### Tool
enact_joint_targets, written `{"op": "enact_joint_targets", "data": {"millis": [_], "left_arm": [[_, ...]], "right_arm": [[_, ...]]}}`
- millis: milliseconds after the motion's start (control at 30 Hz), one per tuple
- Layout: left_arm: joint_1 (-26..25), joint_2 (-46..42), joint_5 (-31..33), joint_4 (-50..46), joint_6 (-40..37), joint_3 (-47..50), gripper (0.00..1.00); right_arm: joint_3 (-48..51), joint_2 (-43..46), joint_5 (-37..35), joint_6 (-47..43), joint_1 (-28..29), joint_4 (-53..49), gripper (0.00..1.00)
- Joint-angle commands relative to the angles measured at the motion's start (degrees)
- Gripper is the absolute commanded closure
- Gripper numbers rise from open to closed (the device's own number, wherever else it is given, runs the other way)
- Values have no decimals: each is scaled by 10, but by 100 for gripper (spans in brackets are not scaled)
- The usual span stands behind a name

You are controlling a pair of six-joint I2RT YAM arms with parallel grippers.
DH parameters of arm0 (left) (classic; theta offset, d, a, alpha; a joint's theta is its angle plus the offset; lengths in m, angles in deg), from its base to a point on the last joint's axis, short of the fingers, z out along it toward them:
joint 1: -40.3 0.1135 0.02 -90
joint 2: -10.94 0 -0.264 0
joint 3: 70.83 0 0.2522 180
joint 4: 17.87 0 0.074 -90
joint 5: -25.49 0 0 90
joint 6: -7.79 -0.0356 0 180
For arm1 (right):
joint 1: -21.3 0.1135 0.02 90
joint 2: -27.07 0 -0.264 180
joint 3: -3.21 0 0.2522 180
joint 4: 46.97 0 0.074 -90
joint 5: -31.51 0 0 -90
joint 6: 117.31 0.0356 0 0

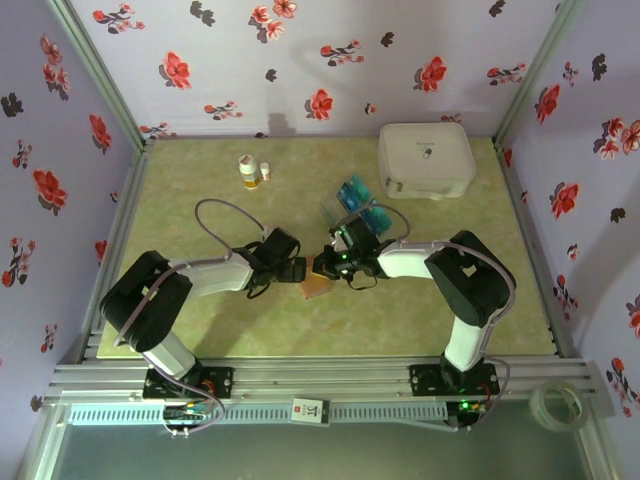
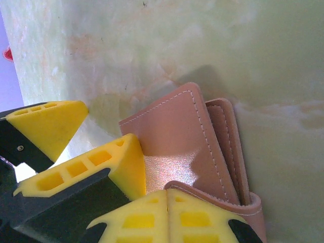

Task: Put the credit cards into the card holder
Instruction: Close the button on the card holder.

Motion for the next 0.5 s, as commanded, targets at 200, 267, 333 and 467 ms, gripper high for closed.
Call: {"op": "enact_joint_targets", "data": {"millis": [200, 267, 333, 467], "left_arm": [[-8, 49, -27, -36, -15, 22, 0], [-8, 49, -27, -37, -16, 22, 0], [-8, 50, -27, -37, -16, 22, 0], [-8, 49, -27, -36, -15, 22, 0]], "right_arm": [[10, -14, -8, -9, 6, -24, 100], [19, -19, -11, -8, 6, -22, 100], [27, -21, -13, -9, 6, -22, 100], [52, -23, -20, -9, 7, -19, 100]]}}
